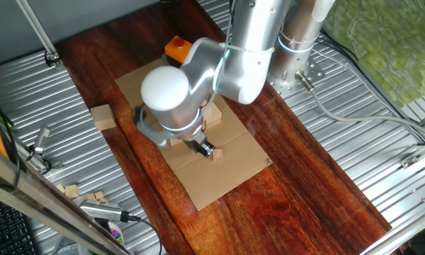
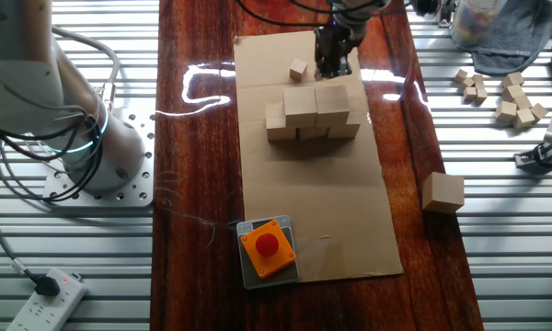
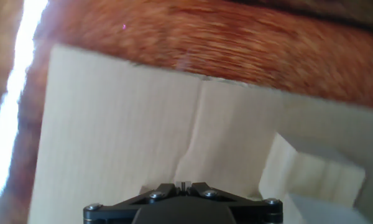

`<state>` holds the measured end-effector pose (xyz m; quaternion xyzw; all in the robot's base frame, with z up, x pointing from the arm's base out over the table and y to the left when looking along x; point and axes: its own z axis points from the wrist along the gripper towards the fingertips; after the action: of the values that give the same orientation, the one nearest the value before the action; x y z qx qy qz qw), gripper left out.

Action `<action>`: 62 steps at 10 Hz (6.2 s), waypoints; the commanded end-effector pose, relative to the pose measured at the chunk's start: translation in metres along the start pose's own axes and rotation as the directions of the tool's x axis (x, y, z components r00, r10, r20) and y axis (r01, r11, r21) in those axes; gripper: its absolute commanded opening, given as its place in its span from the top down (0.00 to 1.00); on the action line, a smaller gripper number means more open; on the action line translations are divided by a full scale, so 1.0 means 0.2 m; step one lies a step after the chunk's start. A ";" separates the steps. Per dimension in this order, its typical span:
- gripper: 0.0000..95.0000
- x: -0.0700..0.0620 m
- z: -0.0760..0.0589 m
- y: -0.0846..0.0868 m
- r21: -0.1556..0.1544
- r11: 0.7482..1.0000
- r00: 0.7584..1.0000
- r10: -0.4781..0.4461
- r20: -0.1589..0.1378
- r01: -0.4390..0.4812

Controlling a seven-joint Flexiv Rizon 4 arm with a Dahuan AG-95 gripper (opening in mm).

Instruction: Stack the blocks into a pyramid shape

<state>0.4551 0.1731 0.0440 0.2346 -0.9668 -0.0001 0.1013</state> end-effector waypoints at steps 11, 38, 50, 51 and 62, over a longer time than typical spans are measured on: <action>1.00 0.06 0.07 -0.06 0.126 0.840 0.849 -0.519 -0.102 0.528; 1.00 0.22 0.13 -0.18 0.179 0.798 0.814 -0.536 -0.225 0.575; 1.00 0.24 0.11 -0.19 0.205 0.793 0.813 -0.521 -0.260 0.574; 1.00 0.25 0.11 -0.19 0.208 0.791 0.812 -0.521 -0.264 0.575; 1.00 0.19 0.04 -0.16 0.185 0.843 0.855 -0.460 -0.238 0.505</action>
<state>0.4356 0.1287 0.0431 0.4794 -0.8559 0.1125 0.1579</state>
